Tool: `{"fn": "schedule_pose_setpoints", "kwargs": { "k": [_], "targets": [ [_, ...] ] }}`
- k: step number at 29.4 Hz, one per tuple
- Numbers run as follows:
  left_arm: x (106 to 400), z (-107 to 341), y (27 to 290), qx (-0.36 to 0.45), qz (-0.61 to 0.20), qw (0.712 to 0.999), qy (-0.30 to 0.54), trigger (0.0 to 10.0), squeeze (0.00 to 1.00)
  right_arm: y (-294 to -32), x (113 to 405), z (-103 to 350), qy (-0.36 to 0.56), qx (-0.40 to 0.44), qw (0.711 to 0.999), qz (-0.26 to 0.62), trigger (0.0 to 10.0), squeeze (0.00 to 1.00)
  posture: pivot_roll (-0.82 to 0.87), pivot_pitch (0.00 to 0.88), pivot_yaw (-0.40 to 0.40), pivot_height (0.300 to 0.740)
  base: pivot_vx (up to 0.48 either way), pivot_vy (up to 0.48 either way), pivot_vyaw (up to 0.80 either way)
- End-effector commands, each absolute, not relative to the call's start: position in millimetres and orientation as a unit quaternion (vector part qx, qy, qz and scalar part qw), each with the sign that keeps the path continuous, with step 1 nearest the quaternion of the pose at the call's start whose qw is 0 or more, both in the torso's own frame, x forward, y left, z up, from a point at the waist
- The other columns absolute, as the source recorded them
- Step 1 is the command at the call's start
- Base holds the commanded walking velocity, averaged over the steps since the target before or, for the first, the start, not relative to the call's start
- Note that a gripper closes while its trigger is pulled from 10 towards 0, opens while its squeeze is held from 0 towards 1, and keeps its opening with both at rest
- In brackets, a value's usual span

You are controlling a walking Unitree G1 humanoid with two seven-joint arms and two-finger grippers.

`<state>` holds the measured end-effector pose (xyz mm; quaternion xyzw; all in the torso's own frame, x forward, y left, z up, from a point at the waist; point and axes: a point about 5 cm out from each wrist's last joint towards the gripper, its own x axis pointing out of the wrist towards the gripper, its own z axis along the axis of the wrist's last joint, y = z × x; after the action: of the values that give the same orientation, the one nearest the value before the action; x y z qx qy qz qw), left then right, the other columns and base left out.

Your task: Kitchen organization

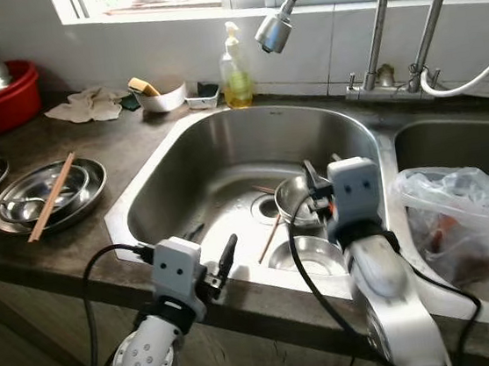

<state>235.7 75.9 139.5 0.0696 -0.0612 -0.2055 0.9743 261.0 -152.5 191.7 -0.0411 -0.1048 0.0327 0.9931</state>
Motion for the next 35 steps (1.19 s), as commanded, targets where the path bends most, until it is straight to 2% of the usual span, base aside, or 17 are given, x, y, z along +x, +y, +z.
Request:
{"fn": "schedule_pose_setpoints", "kwargs": {
  "k": [1,12,30,35],
  "targets": [
    [237,139,77,0.072,-0.209,0.973,-0.061,10.0,0.0,-152,256,196,-0.12,-0.04,0.991,0.039,10.0,0.0,-0.03,0.0,0.009,0.74,0.0,0.0,0.0],
    [230,140,78,0.069,-0.223,0.97,-0.072,10.0,0.0,-145,237,182,-0.094,-0.023,0.992,0.08,10.0,0.0,-0.03,0.0,0.012,0.74,0.0,0.0,0.0],
    [229,136,75,0.067,-0.221,0.971,-0.064,10.0,0.0,-137,245,181,-0.086,-0.025,0.993,0.08,10.0,0.0,-0.03,0.0,0.003,0.74,0.0,0.0,0.0],
    [228,136,75,0.065,-0.219,0.972,-0.062,10.0,0.0,-136,246,181,-0.089,-0.029,0.992,0.08,10.0,0.0,-0.03,0.0,0.003,0.74,0.0,0.0,0.72]
  ]
}}
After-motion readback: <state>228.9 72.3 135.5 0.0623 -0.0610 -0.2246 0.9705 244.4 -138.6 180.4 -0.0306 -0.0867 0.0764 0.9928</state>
